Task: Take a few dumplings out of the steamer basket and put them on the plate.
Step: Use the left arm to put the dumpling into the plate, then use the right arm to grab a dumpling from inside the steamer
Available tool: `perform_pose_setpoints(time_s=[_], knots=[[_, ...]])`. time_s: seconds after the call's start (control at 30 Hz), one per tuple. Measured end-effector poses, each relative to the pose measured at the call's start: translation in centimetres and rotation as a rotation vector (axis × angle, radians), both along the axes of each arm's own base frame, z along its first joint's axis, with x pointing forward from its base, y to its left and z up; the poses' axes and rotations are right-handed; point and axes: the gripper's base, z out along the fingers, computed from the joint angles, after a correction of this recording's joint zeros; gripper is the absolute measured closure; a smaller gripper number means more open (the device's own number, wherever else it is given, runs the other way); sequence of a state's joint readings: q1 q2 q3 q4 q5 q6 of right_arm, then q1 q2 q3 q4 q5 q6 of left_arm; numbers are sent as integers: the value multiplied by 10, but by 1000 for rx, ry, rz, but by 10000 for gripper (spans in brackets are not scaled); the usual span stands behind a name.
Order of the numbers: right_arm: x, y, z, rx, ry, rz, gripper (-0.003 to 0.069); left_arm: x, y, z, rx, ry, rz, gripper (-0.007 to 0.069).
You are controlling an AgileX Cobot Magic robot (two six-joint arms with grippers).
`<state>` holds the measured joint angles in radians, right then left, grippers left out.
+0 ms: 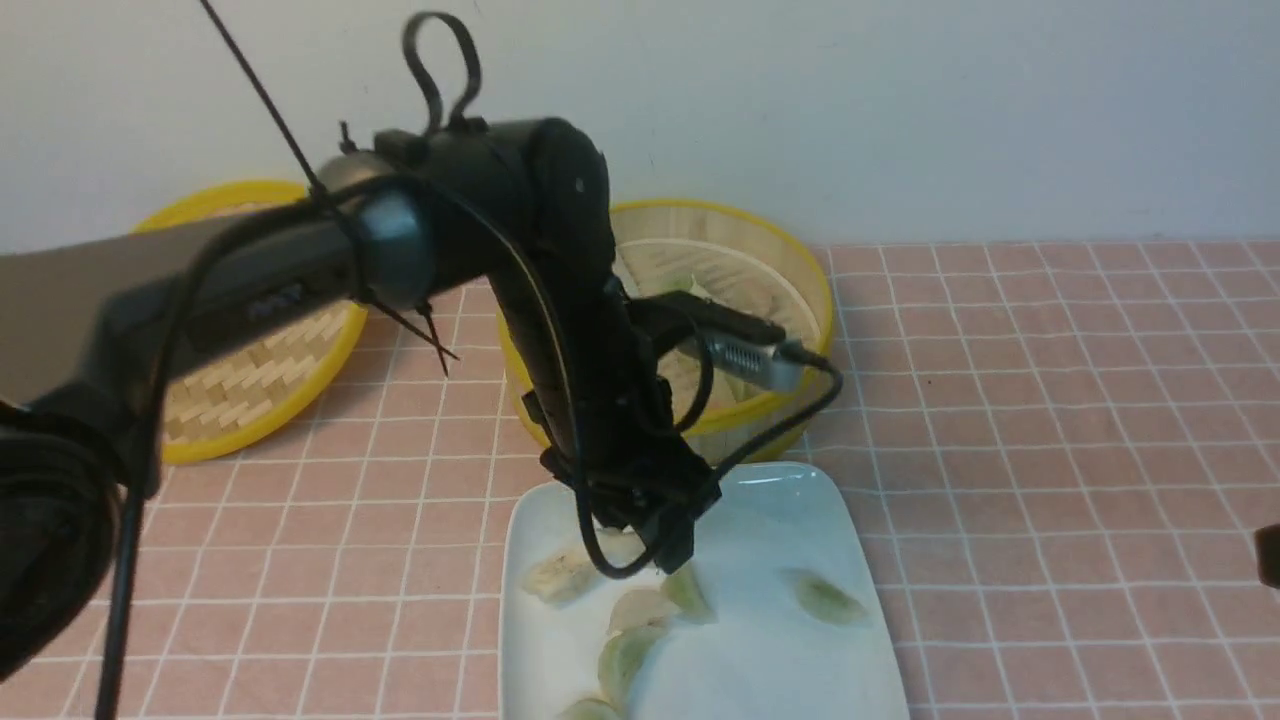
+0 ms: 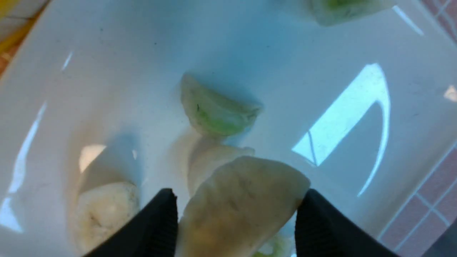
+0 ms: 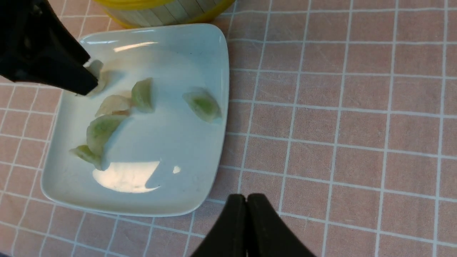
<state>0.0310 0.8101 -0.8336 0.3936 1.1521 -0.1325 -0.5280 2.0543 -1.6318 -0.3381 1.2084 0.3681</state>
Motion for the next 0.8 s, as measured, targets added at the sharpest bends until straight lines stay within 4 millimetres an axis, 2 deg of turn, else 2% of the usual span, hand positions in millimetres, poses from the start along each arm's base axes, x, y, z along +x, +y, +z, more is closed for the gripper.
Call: perform_pose_setpoints(time_s=[0.13,0.23,0.27,0.33,0.43,0.5,0.57,0.67,0.73,0.8], knots=[[11,4,8,21,4,45,673,4,-6,-19,23,-18,-8,232],[23,8,15,41,15,87,673,8,-7,-22,18,-44,0,148],[32,10,17,50,27,107,673,9,-8,-20,12,-58,2,99],[46,12,17,63,50,124,671,13,-10,-14,5,-79,2,59],[73,16,17,81,79,150,671,19,-10,1,23,-107,36,63],[92,22,19,76,86,183,671,23,-6,17,61,-134,72,146],[110,30,18,65,96,213,670,27,1,33,86,-190,107,281],[138,49,17,38,85,264,669,29,23,64,104,-265,201,523],[163,65,12,15,79,283,667,25,43,88,88,-293,288,596],[182,77,9,2,71,294,663,18,60,105,73,-308,343,618]])
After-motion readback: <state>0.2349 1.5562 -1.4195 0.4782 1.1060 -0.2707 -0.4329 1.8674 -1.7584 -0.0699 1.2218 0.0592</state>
